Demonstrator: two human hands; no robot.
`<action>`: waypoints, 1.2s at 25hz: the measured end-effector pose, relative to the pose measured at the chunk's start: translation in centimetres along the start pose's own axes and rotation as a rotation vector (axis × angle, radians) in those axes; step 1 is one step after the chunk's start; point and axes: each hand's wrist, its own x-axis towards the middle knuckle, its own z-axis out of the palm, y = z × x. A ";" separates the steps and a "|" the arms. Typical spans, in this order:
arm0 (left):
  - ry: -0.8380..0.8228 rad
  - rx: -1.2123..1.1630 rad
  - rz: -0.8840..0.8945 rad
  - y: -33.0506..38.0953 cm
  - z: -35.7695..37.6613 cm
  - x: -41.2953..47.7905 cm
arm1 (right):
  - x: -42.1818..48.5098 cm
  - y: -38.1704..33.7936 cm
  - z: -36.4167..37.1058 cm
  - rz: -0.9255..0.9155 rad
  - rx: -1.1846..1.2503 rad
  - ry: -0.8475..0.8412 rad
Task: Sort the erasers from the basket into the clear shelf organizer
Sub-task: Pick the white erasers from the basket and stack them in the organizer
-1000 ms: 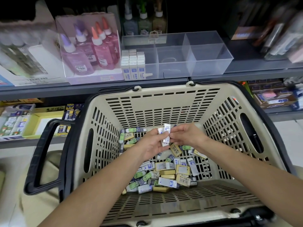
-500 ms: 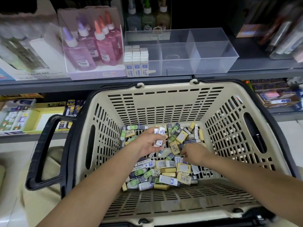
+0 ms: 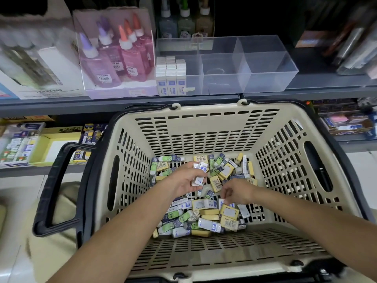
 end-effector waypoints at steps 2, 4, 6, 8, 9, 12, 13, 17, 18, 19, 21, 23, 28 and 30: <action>0.019 0.017 0.005 0.0 -0.1 0.0 | -0.2 -0.7 -0.6 -0.023 -0.010 0.012; 0.069 0.078 0.031 0.1 -0.3 0.0 | -0.5 -1.6 -2.1 -0.055 0.017 0.094; 0.062 0.156 0.065 0.5 -0.4 -0.2 | -1.1 -2.6 -4.2 -0.087 0.142 0.181; -0.033 0.168 0.070 1.2 -0.2 -0.7 | -1.8 -3.6 -6.0 -0.116 0.293 0.237; -0.086 0.159 0.064 1.6 0.1 -1.1 | -2.1 -4.1 -6.7 -0.126 0.361 0.254; -0.104 0.242 0.143 3.0 0.6 -1.9 | -2.9 -5.5 -8.1 -0.156 0.520 0.293; -0.078 0.263 0.170 3.5 0.6 -2.3 | -3.1 -5.8 -8.5 -0.172 0.578 0.300; -0.054 0.267 0.238 5.8 0.2 -3.7 | -3.7 -6.8 -10.1 -0.222 0.742 0.349; -0.053 0.275 0.264 6.5 0.2 -4.0 | -3.8 -7.1 -10.5 -0.224 0.747 0.352; -0.054 0.278 0.287 7.0 0.2 -4.3 | -3.8 -7.3 -11.0 -0.222 0.731 0.352; -0.061 0.281 0.313 8.1 0.2 -5.0 | -3.9 -7.8 -11.9 -0.223 0.663 0.349; -0.039 0.289 0.347 9.2 0.1 -5.5 | -4.3 -8.6 -13.0 -0.242 0.590 0.366; 0.154 0.119 0.521 12.8 -1.4 -6.6 | -5.6 -12.1 -17.5 -0.342 0.456 0.552; 0.206 0.104 0.593 13.6 -1.7 -7.2 | -5.5 -14.0 -19.7 -0.393 0.535 0.654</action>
